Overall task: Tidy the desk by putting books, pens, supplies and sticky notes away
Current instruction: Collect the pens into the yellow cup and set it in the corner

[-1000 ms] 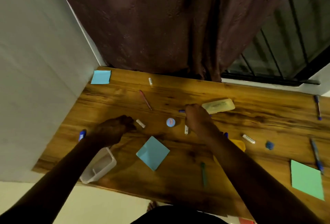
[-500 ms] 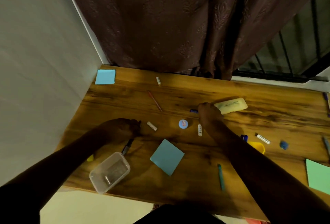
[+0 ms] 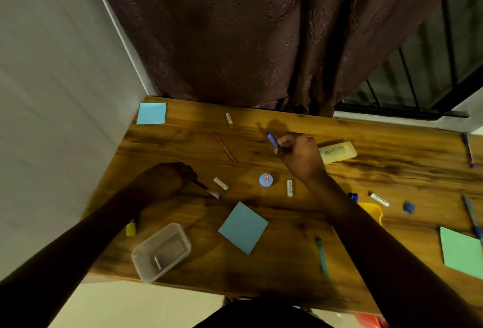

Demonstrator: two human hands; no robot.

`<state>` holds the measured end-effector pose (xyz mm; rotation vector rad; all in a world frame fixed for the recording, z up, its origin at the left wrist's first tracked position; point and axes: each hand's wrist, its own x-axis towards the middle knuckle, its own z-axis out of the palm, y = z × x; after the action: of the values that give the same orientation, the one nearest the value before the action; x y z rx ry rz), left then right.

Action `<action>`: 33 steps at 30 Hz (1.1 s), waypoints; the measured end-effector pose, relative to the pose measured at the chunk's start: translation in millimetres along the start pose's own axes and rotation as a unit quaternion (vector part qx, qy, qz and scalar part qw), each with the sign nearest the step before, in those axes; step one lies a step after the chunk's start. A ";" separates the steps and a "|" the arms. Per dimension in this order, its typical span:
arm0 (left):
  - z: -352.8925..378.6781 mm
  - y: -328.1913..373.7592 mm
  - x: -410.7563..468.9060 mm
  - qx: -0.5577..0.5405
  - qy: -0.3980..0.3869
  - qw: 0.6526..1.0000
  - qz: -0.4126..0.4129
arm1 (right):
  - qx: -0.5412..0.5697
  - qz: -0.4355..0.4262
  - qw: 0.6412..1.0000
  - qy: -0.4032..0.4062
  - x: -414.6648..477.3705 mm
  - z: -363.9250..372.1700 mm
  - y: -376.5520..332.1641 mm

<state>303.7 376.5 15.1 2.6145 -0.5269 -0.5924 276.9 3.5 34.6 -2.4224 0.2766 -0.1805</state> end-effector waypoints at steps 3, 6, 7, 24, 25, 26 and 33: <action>-1.5 14.7 -5.7 0.033 0.052 0.996 0.069 | 0.113 0.021 0.993 0.004 -13.3 -12.4 -7.8; 0.3 57.2 -17.0 0.001 0.167 0.975 0.146 | 0.156 0.045 0.987 0.001 -27.7 -23.7 -6.4; 3.6 70.6 -18.7 -0.032 0.190 0.970 0.147 | 0.158 0.046 0.986 0.002 -33.2 -28.4 -5.7; 99.5 272.4 -31.3 -0.476 0.150 0.851 0.161 | 0.254 0.041 0.958 0.125 -138.8 -160.2 51.6; 105.2 280.0 -31.3 -0.478 0.152 0.850 0.158 | 0.249 0.048 0.959 0.127 -143.4 -163.6 58.1; 111.4 288.9 -31.3 -0.480 0.151 0.851 0.153 | 0.240 0.053 0.961 0.126 -148.2 -166.1 65.1; 142.3 327.2 -23.8 -0.461 0.135 0.865 0.141 | 0.134 0.051 0.986 0.089 -169.1 -151.2 105.5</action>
<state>128.7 67.4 56.0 1.6248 -0.3850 -0.2609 66.8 -127.4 70.9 -2.1225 0.4268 -0.3659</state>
